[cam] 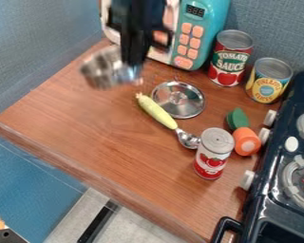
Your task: Move the silver below the yellow spoon to the left upper corner
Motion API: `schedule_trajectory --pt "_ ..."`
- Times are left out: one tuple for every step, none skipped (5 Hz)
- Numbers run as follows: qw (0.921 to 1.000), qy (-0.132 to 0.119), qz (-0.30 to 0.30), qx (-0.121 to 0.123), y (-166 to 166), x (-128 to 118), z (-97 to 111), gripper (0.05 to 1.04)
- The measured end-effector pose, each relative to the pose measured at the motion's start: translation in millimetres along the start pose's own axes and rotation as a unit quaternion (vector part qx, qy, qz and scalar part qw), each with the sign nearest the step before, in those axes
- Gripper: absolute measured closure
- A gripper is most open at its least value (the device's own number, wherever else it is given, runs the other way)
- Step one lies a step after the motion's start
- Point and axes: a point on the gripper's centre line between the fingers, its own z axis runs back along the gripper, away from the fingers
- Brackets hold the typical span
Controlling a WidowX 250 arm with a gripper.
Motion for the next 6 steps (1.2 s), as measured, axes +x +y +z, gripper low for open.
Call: schedule_trajectory --pt "0.9992 0.019 -0.017 0.031 25 10 -2 1.026" --pt "0.9975 0.019 -0.056 0.039 43 24 -10 1.026" --pt "0.9945 0.025 -0.091 0.046 60 37 -26 1.026" --pt "0.9937 0.014 -0.103 0.042 71 51 -42 1.026" --pt "0.9954 0.004 -0.084 0.044 76 61 -64 1.026" --pt "0.9944 0.014 -0.081 0.067 83 68 -74 1.026"
